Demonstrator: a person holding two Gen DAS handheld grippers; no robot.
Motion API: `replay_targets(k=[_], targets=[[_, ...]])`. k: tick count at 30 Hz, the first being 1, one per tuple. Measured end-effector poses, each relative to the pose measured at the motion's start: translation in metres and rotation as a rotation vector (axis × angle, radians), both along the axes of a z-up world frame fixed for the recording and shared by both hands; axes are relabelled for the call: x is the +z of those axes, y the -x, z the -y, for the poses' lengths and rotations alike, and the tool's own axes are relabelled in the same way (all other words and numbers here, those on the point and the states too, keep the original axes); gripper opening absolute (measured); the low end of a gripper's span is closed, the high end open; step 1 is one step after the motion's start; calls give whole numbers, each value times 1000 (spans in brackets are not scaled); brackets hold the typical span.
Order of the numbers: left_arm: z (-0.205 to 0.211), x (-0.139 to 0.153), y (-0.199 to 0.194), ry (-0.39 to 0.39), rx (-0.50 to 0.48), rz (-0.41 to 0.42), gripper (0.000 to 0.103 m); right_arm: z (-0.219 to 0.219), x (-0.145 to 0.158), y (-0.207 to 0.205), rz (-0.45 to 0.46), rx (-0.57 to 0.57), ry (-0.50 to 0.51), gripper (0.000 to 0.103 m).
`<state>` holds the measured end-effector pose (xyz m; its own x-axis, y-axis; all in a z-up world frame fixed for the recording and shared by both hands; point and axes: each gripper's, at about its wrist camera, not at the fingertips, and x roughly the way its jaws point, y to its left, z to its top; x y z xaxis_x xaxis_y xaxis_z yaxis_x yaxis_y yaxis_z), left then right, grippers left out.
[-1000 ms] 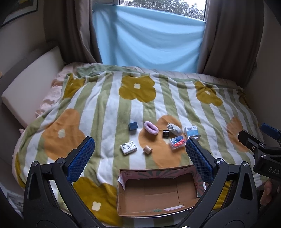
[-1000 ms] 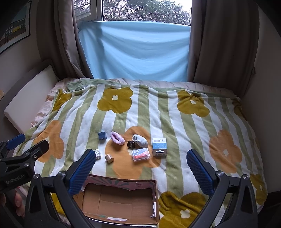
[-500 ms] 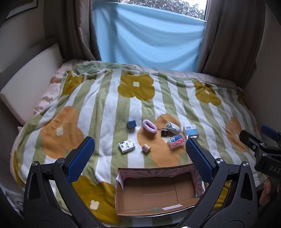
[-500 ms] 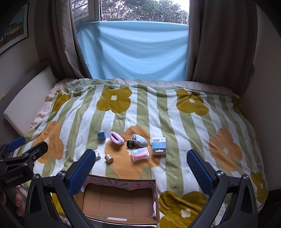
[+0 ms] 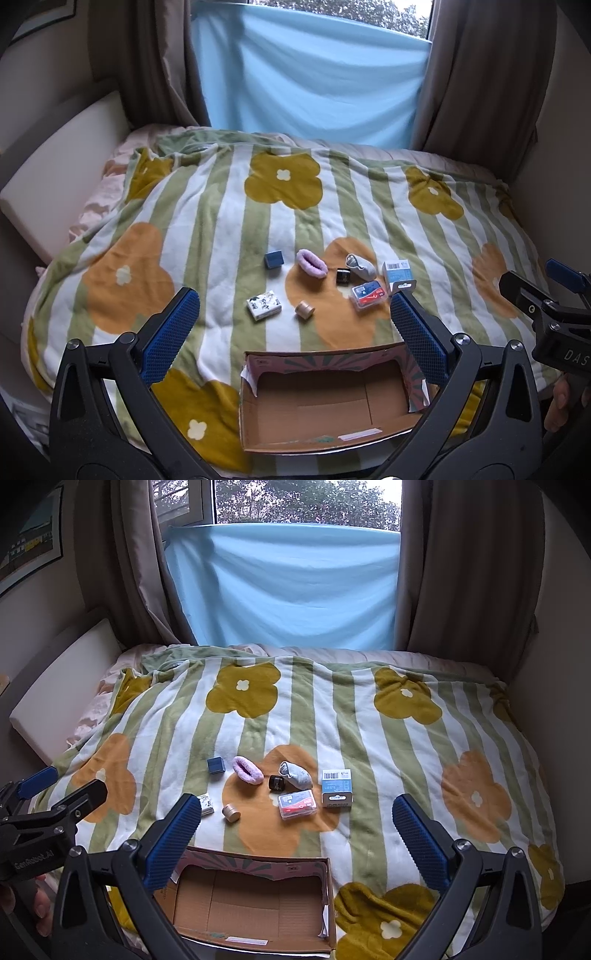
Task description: Organize objects
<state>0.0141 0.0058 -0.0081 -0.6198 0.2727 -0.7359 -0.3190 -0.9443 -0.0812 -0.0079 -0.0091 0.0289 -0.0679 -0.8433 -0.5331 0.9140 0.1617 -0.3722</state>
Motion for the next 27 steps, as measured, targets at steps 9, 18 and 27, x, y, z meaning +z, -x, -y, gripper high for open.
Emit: replay_targets(k=[9,18,27], targets=[[-1,0,-2,-4,-17,12,103,0,1,-1,6,-20,-3,103],[1,0,-2,-5,-33,19,103,-6,-1,-8,17,-30,-4,102],[5,5,-6,-7,-36,31,103,-12,-3,5,8,-13,-6,102]])
